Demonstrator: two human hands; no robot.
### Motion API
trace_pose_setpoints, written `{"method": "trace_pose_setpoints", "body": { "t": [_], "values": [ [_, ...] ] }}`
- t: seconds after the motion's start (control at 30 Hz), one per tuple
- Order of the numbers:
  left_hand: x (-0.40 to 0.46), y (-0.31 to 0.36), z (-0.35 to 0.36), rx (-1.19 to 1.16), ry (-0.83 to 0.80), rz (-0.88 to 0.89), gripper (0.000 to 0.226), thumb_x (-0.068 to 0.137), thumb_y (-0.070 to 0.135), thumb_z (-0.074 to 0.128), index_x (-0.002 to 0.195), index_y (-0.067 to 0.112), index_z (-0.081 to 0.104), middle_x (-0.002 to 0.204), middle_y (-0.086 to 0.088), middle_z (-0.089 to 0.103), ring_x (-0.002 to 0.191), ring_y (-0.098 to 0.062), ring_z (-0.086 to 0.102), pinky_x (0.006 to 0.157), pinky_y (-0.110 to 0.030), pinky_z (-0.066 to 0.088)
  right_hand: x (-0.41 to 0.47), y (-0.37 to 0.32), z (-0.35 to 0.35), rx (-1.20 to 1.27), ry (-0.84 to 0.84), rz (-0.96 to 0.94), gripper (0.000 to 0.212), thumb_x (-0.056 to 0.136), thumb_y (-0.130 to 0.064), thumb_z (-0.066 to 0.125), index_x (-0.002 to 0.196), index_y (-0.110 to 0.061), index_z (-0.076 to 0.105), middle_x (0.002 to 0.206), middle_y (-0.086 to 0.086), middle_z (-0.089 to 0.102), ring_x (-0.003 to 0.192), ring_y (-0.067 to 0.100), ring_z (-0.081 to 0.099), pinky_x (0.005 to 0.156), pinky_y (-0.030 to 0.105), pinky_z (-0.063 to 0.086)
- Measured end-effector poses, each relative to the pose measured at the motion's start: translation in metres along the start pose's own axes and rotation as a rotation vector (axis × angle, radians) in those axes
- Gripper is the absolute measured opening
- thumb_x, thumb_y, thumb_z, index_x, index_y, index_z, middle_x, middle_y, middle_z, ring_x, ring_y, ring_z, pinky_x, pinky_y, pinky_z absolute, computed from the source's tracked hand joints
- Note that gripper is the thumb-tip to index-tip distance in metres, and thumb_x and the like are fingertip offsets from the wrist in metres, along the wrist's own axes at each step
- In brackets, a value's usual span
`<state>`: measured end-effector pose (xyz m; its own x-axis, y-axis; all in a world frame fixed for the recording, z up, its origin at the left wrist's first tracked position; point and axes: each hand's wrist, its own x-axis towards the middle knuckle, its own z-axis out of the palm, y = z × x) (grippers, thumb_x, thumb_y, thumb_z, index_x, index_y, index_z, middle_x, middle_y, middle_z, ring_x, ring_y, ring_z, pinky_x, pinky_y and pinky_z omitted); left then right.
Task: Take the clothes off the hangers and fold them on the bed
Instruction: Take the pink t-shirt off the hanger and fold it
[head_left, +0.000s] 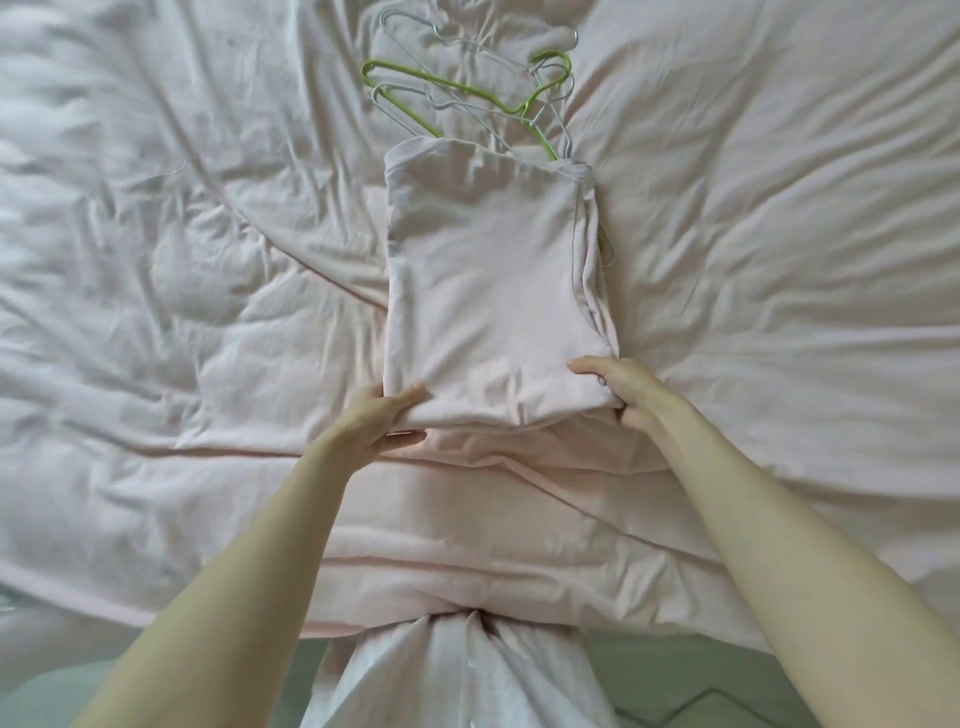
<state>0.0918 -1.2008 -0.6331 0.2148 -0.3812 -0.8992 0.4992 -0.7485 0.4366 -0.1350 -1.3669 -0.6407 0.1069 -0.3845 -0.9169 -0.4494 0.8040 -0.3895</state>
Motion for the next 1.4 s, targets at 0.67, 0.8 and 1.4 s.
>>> {"method": "trace_pose_setpoints", "body": {
  "t": [0.67,0.8,1.4],
  "values": [
    [-0.089,-0.017,-0.045,0.015,-0.138,-0.35,0.026,0.09,0.018,0.057,0.066,0.013,0.049,0.049,0.001,0.044,0.037,-0.006,0.046,0.038,-0.014,0.044,-0.115,0.056,-0.013,-0.077,-0.142,0.306,0.026,0.089,-0.03,0.063,0.074,-0.008,0.061,0.048,0.002,0.062,0.035,0.007,0.056,0.031,0.012,0.04],
    [-0.077,0.028,-0.036,-0.194,-0.122,-0.247,0.028,0.085,0.009,0.038,0.059,0.009,0.049,0.05,-0.001,0.041,0.038,-0.008,0.044,0.041,-0.016,0.048,-0.111,0.005,-0.012,0.05,-0.128,0.235,0.022,0.083,-0.025,0.064,0.065,-0.012,0.062,0.05,-0.002,0.058,0.037,0.006,0.054,0.03,0.01,0.035],
    [0.063,0.042,-0.011,0.296,0.232,0.039,0.05,0.083,0.052,0.061,0.109,0.009,0.053,0.098,-0.007,0.06,0.08,-0.022,0.059,0.068,-0.03,0.047,0.022,-0.011,0.009,-0.149,0.279,-0.105,0.069,0.082,-0.053,0.062,0.129,-0.005,0.051,0.124,0.001,0.057,0.115,0.019,0.054,0.094,0.029,0.043]
  ]
}}
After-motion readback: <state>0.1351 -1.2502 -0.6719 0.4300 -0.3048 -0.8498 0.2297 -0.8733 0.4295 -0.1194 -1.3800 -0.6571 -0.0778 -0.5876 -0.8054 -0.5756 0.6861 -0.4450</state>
